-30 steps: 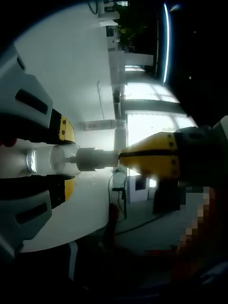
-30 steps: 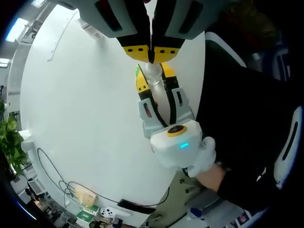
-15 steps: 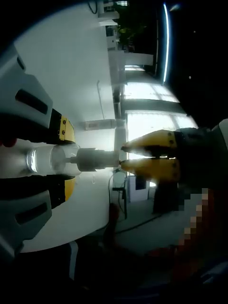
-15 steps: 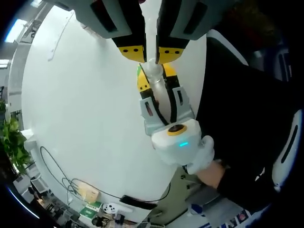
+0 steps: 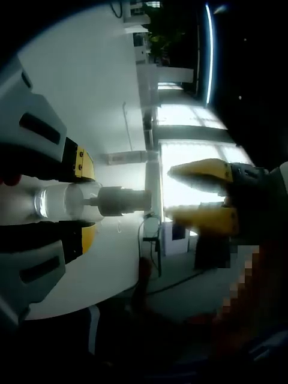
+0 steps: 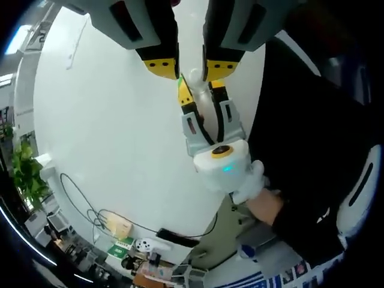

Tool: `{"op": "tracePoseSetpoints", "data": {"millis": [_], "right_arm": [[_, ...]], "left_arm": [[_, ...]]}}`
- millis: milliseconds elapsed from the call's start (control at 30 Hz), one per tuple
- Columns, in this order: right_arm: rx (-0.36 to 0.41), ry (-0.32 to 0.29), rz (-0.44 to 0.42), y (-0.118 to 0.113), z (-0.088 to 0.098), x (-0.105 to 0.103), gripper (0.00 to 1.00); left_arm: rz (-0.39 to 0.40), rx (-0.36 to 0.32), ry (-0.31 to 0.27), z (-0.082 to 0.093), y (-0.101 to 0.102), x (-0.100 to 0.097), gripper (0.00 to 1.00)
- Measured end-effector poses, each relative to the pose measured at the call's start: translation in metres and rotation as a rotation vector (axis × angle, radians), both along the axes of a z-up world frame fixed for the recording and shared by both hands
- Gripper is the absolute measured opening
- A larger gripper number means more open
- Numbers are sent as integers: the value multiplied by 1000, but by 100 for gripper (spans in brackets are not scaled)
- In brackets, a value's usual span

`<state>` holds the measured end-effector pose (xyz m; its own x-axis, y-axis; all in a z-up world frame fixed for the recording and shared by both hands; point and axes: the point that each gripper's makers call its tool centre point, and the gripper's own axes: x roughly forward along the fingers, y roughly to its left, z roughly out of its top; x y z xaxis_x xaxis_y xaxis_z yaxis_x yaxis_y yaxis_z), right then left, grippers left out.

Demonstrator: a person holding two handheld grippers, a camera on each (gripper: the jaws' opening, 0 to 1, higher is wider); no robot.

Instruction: Clamp pump bottle remove cover press pump head put on cover

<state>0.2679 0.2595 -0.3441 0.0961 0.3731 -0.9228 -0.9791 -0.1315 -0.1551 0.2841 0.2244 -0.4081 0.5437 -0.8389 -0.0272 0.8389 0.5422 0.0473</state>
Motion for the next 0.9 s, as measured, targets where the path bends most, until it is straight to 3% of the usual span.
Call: {"op": "tracePoseSetpoints", "data": {"millis": [300, 467, 567, 733, 833, 900], "right_arm": [[306, -38, -56, 4, 20, 9, 14], [484, -115, -65, 9, 36, 6, 17], [563, -190, -158, 4, 40, 18, 18], [657, -231, -252, -6, 34, 20, 19], [782, -223, -307, -9, 38, 14, 20], [854, -252, -353, -16, 43, 14, 20]], "left_arm": [[-1, 2, -1, 0, 0, 0, 16], [0, 4, -1, 0, 0, -2, 16], [0, 5, -1, -1, 0, 0, 16], [2, 6, 0, -1, 0, 0, 16], [4, 8, 1, -1, 1, 0, 16], [3, 10, -1, -1, 0, 0, 16]]}}
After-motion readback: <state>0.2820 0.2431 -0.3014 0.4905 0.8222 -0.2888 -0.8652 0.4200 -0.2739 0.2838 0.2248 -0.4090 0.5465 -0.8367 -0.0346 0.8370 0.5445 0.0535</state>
